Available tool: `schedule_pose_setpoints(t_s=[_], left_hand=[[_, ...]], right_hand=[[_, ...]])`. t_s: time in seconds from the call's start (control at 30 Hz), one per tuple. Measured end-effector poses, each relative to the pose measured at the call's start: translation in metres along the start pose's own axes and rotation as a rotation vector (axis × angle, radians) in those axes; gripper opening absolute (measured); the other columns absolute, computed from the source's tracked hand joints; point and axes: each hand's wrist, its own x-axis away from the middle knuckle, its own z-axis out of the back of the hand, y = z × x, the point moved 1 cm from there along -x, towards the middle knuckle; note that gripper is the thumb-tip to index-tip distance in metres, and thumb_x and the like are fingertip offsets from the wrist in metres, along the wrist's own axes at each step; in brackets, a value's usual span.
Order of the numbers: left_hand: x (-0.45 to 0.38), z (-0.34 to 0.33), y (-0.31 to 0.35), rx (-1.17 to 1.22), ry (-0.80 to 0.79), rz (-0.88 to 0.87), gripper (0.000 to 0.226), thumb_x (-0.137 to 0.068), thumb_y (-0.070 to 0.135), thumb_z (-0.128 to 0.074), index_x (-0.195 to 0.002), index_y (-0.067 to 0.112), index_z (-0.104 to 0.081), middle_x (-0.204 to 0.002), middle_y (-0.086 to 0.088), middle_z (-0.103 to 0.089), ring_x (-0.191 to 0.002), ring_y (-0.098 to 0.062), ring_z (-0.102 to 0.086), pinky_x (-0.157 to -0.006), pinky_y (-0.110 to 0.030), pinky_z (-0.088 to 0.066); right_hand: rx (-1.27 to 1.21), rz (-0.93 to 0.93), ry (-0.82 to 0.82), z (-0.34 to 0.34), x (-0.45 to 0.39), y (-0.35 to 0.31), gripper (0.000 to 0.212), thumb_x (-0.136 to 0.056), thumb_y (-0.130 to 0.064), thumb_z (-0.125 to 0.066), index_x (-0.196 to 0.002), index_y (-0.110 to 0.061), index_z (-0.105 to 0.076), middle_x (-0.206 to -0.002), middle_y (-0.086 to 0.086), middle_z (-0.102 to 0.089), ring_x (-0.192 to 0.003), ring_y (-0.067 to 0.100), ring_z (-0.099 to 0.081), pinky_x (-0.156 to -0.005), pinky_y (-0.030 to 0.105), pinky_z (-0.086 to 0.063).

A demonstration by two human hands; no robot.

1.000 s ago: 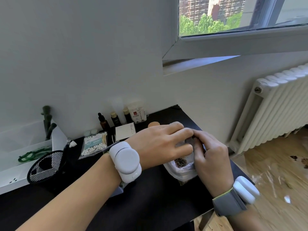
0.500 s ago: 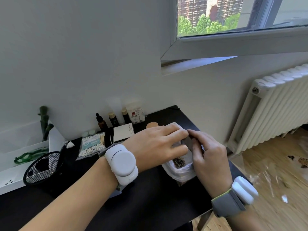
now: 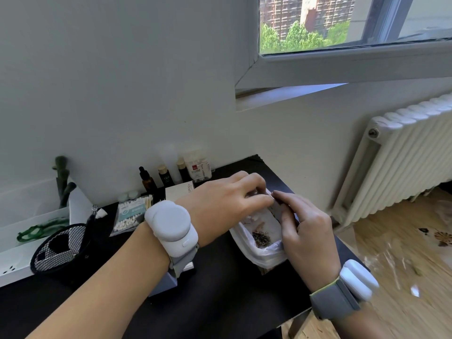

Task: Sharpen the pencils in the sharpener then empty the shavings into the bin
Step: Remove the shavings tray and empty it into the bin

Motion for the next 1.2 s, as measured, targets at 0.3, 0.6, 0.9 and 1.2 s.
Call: schedule_pose_setpoints(t_s=[0.3, 0.6, 0.9, 1.2], left_hand=[[0.006, -0.001, -0.011, 0.101, -0.029, 0.075, 0.072, -0.076, 0.020, -0.082, -0.136, 0.026, -0.042, -0.128, 0.000, -0.050, -0.113, -0.018, -0.053, -0.070, -0.038, -0.060], [0.002, 0.008, 0.007, -0.129, 0.114, -0.164, 0.034, -0.094, 0.000, -0.042, -0.117, 0.010, -0.065, -0.121, -0.008, -0.063, -0.109, -0.023, -0.062, -0.081, -0.032, -0.054], [0.001, 0.000, 0.015, -0.193, 0.151, -0.251, 0.027, -0.095, -0.003, -0.044, -0.091, 0.012, -0.067, -0.105, -0.007, -0.067, -0.092, -0.023, -0.065, -0.070, -0.035, -0.054], [0.002, 0.010, 0.013, -0.185, 0.157, -0.224, 0.031, -0.097, -0.003, -0.040, -0.085, 0.013, -0.064, -0.106, -0.008, -0.068, -0.095, -0.024, -0.065, -0.068, -0.032, -0.055]], right_hand=[[-0.004, 0.005, 0.013, 0.001, 0.000, 0.001, 0.030, -0.085, -0.002, -0.053, -0.108, -0.008, -0.071, -0.104, -0.001, -0.072, -0.098, 0.015, -0.065, -0.089, 0.026, -0.049], [0.000, 0.013, 0.005, 0.002, 0.001, 0.003, 0.031, -0.085, 0.003, -0.056, -0.110, -0.008, -0.070, -0.105, 0.000, -0.071, -0.098, 0.015, -0.065, -0.088, 0.026, -0.049], [-0.012, -0.003, -0.002, 0.001, 0.002, 0.003, 0.029, -0.087, -0.006, -0.053, -0.110, -0.009, -0.070, -0.106, -0.001, -0.071, -0.098, 0.015, -0.065, -0.088, 0.028, -0.049], [0.005, -0.003, 0.001, 0.001, 0.004, 0.003, 0.029, -0.086, -0.002, -0.056, -0.110, -0.008, -0.070, -0.104, 0.001, -0.071, -0.097, 0.017, -0.065, -0.088, 0.026, -0.048]])
